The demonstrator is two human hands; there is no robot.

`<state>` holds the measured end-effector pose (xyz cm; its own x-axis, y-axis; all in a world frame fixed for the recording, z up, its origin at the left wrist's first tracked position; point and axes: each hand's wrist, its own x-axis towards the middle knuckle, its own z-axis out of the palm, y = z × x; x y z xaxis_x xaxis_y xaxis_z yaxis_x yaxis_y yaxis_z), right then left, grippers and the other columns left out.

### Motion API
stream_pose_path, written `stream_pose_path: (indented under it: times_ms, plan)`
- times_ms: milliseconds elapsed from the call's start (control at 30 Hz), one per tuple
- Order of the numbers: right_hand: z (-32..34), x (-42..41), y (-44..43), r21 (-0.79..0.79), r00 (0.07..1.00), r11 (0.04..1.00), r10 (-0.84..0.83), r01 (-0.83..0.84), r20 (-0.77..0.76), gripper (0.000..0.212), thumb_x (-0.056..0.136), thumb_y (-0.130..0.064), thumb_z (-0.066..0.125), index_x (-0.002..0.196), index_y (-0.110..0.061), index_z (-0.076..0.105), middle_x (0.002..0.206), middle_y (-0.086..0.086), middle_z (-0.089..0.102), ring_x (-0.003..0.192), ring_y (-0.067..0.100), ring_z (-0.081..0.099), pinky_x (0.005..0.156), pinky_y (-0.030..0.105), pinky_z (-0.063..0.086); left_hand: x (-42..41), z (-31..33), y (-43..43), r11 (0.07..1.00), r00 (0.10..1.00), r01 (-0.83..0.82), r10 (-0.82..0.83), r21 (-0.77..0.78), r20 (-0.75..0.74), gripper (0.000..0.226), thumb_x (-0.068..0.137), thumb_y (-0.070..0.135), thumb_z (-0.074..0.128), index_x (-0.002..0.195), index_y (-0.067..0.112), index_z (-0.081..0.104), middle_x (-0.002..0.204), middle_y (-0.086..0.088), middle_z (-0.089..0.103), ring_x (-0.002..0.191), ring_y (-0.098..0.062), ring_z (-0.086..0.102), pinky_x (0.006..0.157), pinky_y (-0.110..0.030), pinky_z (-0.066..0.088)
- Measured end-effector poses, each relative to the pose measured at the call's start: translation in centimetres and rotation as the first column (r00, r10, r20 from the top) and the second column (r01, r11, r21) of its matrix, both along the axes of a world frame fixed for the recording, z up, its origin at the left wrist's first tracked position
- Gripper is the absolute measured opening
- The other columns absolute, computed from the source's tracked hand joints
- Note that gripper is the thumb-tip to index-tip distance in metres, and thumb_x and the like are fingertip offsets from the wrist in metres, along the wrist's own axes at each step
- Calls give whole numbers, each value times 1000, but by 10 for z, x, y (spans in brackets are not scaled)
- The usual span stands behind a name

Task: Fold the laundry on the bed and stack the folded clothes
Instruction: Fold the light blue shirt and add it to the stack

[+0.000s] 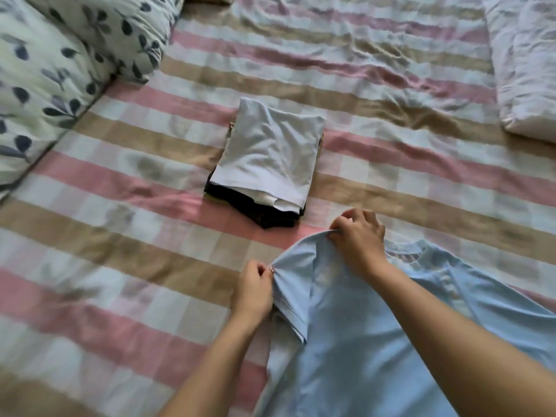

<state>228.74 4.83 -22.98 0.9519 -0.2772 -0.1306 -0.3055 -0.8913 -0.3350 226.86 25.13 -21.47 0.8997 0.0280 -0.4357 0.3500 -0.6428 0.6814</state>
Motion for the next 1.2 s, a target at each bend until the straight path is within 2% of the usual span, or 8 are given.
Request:
stream_pose_path:
  times_ms: [100, 300, 467, 600, 733, 933, 1000, 1200]
  plan:
    - [0, 11, 0, -4, 1000, 1000, -26, 26, 6, 20, 87, -33, 57, 98, -19, 67, 122, 4, 51, 122, 26, 30, 97, 34, 16, 34, 5, 8, 997, 981, -28, 13, 78, 195, 9, 93, 13, 49, 84, 11, 47, 88, -18, 61, 81, -31, 54, 64, -32, 30]
    - [0, 5, 7, 48, 994, 994, -100, 98, 42, 29, 86, -23, 57, 115, -25, 60, 132, 4, 44, 129, 25, 27, 109, 39, 12, 68, -9, 12, 887, 899, 136, -297, 441, 321, 20, 86, 8, 53, 105, 5, 56, 110, -18, 57, 106, -35, 49, 82, -44, 37]
    - [27, -97, -6, 161, 886, 951, -305, 264, 350, 34, 81, -14, 61, 115, -13, 61, 122, 11, 55, 116, 30, 46, 100, 32, 25, 1, -5, 21, 986, 836, 85, -149, 144, 529, 28, 80, 2, 61, 108, -3, 58, 105, -22, 54, 99, -39, 50, 90, -43, 38]
    - [32, -207, -13, 171, 835, 888, -460, 428, 302, 33, 77, -12, 55, 108, -5, 63, 112, 18, 58, 108, 27, 47, 92, 26, 24, -82, -1, 30, 995, 918, 95, -73, -38, 389, 21, 85, 4, 57, 107, 4, 58, 100, -5, 50, 96, -30, 52, 84, -37, 43]
    - [25, -294, -3, 126, 776, 783, -622, 610, 104, 39, 72, -16, 59, 106, 2, 64, 103, 26, 60, 101, 43, 54, 89, 39, 30, -146, 1, 42, 997, 977, 58, -48, -41, 207, 25, 87, 2, 57, 112, 3, 57, 104, -11, 56, 97, -27, 54, 86, -36, 42]
    - [16, -361, 23, 55, 502, 500, -864, 865, -46, 37, 80, -24, 70, 106, -1, 59, 107, 24, 56, 101, 42, 50, 79, 47, 42, -178, -4, 57, 993, 991, -118, 118, -6, 67, 19, 93, 11, 50, 103, 2, 63, 98, -14, 65, 89, -22, 56, 77, -30, 39]
    - [15, -371, 23, 56, 493, 490, -866, 870, -81, 24, 84, -26, 65, 96, -6, 63, 104, 19, 56, 100, 39, 50, 77, 44, 43, -174, -6, 55, 993, 994, -108, 109, -43, 12, 11, 90, 12, 57, 92, 5, 65, 90, -14, 66, 86, -26, 59, 76, -32, 42]
    - [19, -396, 3, 278, 317, 289, -947, 916, -59, 15, 90, -20, 57, 88, -5, 60, 101, 17, 56, 88, 33, 54, 72, 33, 40, -175, -9, 67, 974, 973, -226, 227, -19, 33, 9, 87, 13, 61, 86, 4, 64, 85, -13, 65, 79, -21, 55, 69, -26, 40]
